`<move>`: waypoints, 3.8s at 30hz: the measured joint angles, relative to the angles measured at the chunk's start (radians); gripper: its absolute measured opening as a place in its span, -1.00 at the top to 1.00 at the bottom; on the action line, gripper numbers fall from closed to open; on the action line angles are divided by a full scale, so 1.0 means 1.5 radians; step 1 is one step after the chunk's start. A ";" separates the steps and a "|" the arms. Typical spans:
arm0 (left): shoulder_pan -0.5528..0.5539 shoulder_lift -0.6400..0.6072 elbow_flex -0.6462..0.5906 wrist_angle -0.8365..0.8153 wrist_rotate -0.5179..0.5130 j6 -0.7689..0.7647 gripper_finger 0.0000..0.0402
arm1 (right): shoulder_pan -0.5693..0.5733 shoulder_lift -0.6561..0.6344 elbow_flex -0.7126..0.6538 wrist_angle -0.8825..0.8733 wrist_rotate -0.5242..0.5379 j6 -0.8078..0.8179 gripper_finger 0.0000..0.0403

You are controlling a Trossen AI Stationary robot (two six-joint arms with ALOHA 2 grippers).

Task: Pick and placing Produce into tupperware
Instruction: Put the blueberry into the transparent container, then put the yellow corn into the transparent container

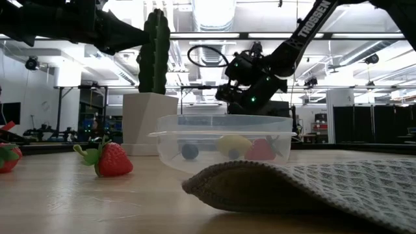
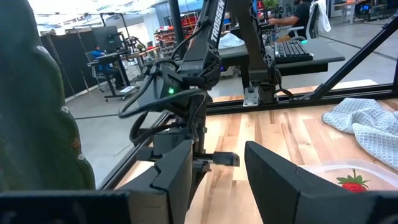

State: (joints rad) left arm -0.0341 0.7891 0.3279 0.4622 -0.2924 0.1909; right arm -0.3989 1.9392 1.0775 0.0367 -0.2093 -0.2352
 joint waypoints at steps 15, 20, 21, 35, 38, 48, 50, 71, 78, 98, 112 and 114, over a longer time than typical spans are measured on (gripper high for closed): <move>0.000 0.000 0.000 0.000 0.000 0.000 0.33 | 0.150 -0.171 0.001 -0.105 -0.004 0.025 0.84; 0.000 0.000 0.000 0.000 0.000 0.000 0.33 | 0.231 -0.203 -0.001 -0.112 0.001 0.060 0.84; 0.000 0.000 0.000 0.000 0.000 0.000 0.33 | 0.246 -0.204 -0.001 -0.111 0.004 0.068 0.84; 0.000 0.000 0.000 0.025 0.000 0.004 0.33 | 0.368 -0.111 -0.003 -0.105 0.142 0.131 0.84; 0.000 0.000 0.000 0.024 0.000 0.004 0.33 | 0.368 -0.087 -0.003 -0.100 0.141 0.146 0.84; 0.000 0.000 0.000 0.027 0.001 0.005 0.33 | 0.372 -0.062 -0.003 -0.100 0.141 0.168 0.84; 0.000 0.000 0.000 0.030 0.001 0.005 0.33 | 0.372 -0.062 -0.003 -0.100 0.141 0.169 0.84; 0.000 0.000 0.000 0.030 0.017 0.002 0.33 | 0.372 -0.052 -0.003 -0.105 0.140 0.174 0.58; 0.000 0.000 0.000 0.030 0.018 0.002 0.33 | 0.372 -0.053 -0.003 -0.105 0.140 0.186 0.33; 0.000 0.000 0.000 0.031 0.018 0.003 0.33 | 0.403 -0.566 -0.190 -0.194 0.352 0.124 0.37; 0.000 0.000 0.000 0.034 0.018 0.003 0.33 | 0.456 -0.944 -0.526 0.025 0.274 0.126 0.38; 0.000 0.000 0.000 0.035 0.018 0.003 0.33 | 0.455 -0.963 -0.569 0.113 0.235 0.104 0.40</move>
State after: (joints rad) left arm -0.0343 0.7887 0.3279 0.5146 -0.2653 0.1951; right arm 0.2832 0.4943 0.2238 0.2064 0.1425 -0.0785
